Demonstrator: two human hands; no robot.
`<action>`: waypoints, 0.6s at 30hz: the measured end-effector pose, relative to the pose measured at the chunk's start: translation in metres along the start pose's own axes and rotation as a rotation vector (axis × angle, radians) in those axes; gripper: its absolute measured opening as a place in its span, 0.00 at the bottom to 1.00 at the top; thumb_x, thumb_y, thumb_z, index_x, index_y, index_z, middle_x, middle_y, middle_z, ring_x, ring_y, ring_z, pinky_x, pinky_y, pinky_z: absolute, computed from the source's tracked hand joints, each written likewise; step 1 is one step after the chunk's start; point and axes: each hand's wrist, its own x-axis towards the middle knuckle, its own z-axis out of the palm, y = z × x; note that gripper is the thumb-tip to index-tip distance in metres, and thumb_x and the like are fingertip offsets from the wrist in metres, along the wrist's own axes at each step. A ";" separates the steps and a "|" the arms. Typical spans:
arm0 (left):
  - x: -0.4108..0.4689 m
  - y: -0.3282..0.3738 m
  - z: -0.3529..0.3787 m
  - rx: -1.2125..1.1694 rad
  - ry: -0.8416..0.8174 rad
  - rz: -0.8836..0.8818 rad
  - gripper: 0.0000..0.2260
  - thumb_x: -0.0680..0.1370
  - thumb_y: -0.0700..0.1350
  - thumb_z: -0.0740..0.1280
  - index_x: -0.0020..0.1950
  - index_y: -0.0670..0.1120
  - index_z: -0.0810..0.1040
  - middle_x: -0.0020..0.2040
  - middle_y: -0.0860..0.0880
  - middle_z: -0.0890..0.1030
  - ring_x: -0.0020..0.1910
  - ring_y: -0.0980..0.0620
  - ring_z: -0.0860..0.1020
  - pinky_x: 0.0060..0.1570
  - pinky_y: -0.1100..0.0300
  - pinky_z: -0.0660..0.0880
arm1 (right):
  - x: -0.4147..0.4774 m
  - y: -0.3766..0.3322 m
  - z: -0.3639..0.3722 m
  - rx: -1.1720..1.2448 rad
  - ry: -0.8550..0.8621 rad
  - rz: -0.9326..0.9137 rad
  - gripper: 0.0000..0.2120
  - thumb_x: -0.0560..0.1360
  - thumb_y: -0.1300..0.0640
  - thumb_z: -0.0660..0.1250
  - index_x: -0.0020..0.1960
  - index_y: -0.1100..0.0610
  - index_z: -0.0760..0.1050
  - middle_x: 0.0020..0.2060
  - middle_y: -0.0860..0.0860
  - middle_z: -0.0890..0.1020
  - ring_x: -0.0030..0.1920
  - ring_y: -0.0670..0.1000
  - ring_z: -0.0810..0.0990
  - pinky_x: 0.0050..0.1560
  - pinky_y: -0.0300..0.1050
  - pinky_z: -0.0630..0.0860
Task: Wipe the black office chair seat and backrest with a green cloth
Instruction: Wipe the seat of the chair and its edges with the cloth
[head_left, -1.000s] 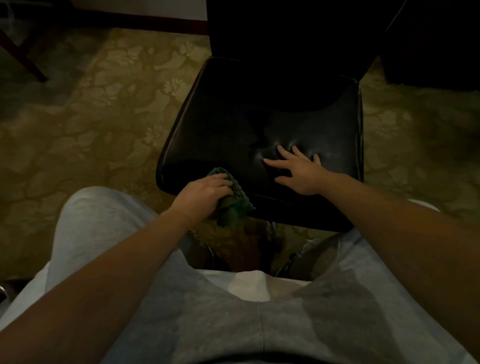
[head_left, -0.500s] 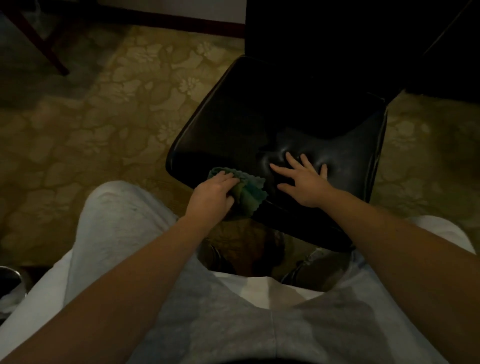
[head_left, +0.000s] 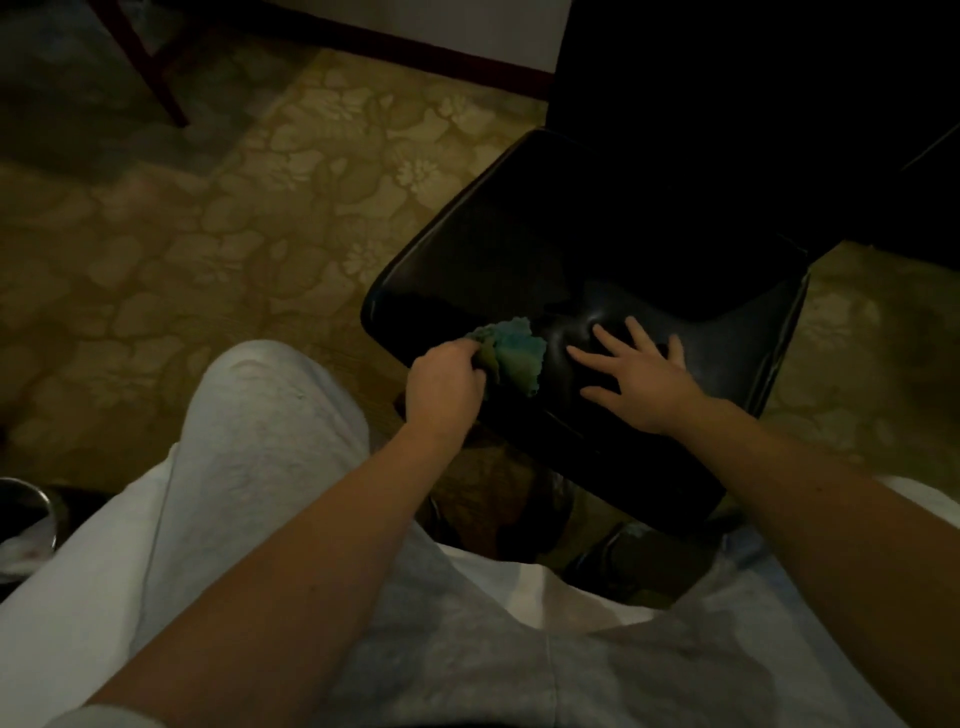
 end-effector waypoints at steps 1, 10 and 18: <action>-0.004 0.003 0.003 -0.014 -0.008 -0.018 0.10 0.79 0.43 0.66 0.59 0.45 0.81 0.52 0.47 0.83 0.52 0.47 0.81 0.55 0.51 0.78 | 0.001 -0.002 0.000 -0.001 -0.010 0.012 0.26 0.81 0.37 0.53 0.76 0.31 0.48 0.79 0.43 0.43 0.78 0.55 0.37 0.72 0.71 0.40; 0.002 0.007 0.001 0.012 -0.065 -0.004 0.10 0.80 0.44 0.66 0.60 0.46 0.81 0.51 0.48 0.83 0.52 0.48 0.81 0.55 0.53 0.77 | -0.002 0.002 0.000 0.060 -0.011 -0.040 0.28 0.81 0.38 0.54 0.77 0.33 0.46 0.79 0.44 0.42 0.79 0.54 0.40 0.73 0.69 0.48; 0.018 0.008 -0.005 -0.001 -0.018 -0.086 0.11 0.79 0.43 0.67 0.60 0.45 0.81 0.52 0.47 0.83 0.52 0.47 0.81 0.54 0.51 0.79 | -0.001 0.008 0.008 0.039 -0.002 -0.060 0.26 0.81 0.38 0.53 0.76 0.31 0.46 0.79 0.39 0.42 0.78 0.54 0.36 0.72 0.72 0.39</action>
